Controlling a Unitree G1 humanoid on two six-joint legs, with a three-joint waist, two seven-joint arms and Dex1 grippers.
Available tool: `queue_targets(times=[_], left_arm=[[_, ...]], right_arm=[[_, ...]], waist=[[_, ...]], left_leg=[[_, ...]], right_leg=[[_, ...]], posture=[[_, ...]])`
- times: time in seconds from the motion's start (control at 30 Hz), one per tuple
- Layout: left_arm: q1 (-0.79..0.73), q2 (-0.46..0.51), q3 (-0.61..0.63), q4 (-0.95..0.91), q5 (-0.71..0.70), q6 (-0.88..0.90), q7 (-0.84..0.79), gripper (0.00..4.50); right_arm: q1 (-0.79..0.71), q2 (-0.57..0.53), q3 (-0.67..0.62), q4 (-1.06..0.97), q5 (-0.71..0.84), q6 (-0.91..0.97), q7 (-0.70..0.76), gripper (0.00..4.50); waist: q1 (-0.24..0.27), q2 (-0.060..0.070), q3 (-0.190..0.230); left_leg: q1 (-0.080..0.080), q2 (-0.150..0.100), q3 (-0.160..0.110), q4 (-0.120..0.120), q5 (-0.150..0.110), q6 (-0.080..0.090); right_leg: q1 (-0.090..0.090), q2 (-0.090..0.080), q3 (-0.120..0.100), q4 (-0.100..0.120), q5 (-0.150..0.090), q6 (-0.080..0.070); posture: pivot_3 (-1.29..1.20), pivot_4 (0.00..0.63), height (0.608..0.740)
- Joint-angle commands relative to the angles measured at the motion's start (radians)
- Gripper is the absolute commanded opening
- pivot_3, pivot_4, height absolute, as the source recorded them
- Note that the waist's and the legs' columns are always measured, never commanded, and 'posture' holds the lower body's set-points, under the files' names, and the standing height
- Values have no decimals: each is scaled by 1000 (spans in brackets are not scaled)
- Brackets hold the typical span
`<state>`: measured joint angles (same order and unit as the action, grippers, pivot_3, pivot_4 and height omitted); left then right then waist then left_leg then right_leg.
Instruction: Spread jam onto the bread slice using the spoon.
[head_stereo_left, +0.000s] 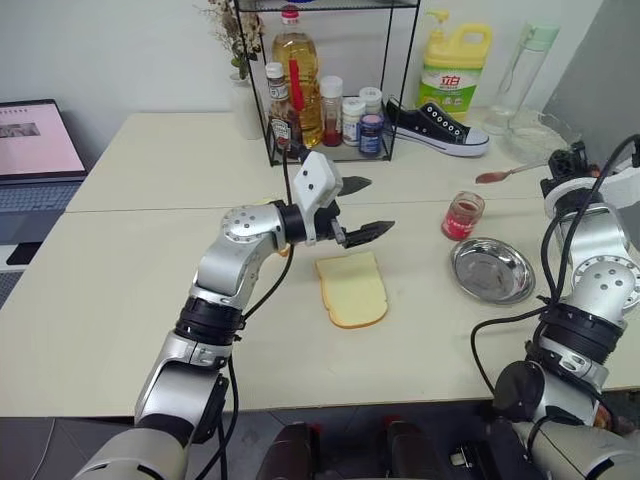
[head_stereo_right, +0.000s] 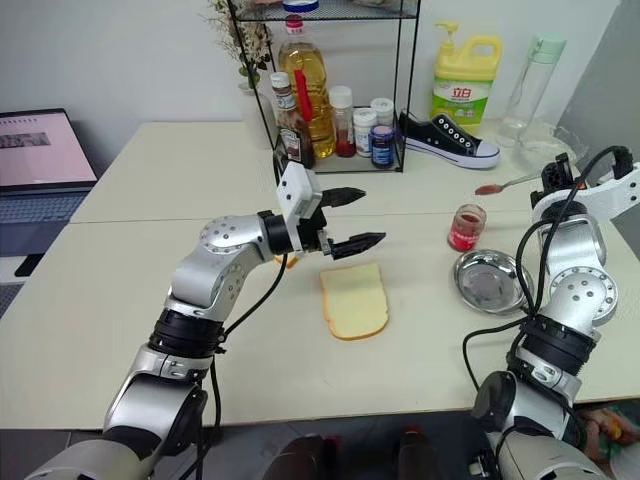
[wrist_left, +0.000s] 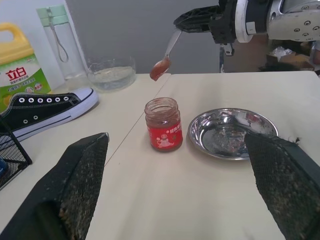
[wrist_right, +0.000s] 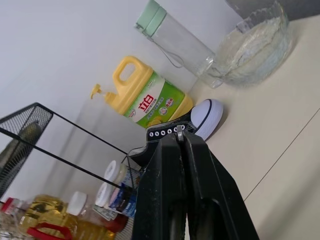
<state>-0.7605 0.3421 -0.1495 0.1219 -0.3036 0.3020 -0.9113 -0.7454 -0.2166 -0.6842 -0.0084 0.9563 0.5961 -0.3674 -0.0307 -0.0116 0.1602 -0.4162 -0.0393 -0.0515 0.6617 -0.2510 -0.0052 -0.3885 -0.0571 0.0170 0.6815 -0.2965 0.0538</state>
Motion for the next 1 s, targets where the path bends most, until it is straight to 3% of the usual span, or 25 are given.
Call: queue_targets(times=[0.03, 0.33, 0.47, 0.63, 1.0], left_arm=[[11, 46, 36, -53, -16, -5, -30, 4500], [285, 247, 110, -314, -99, 126, -95, 4500], [444, 306, 168, -458, -143, 177, -62, 4500], [639, 333, 227, -587, -156, 211, -1, 4500], [851, 281, 240, -662, -113, 144, 135, 4500]], right_arm=[[-40, -4, 14, -100, 77, 7, -30, 53], [13, 179, 199, -339, 277, 90, -227, 53], [63, 211, 308, -393, 323, 131, -238, 53], [112, 123, 433, -379, 275, 201, -97, 53], [211, -16, 674, -391, 62, 226, 239, 53]], waist=[[-1, 0, 0], [-19, 3, 1], [-16, 4, 2], [-1, 4, 2], [0, 4, 2]], left_leg=[[0, 0, 0, 0, 0, 0], [0, 3, -2, -2, 0, 0], [-1, 2, -3, -2, 0, 0], [0, 1, -3, -1, 0, 0], [0, 1, -3, -2, 0, 0]], right_leg=[[0, 0, 0, 0, 0, 0], [-1, 1, 2, 0, 0, 0], [-1, 0, 2, -1, 0, -1], [0, -1, 1, -1, 0, -1], [0, 0, 1, -1, 0, -1]], posture=[[0, 150, 740], [0, 150, 740], [0, 150, 740], [0, 150, 740], [0, 150, 740]])
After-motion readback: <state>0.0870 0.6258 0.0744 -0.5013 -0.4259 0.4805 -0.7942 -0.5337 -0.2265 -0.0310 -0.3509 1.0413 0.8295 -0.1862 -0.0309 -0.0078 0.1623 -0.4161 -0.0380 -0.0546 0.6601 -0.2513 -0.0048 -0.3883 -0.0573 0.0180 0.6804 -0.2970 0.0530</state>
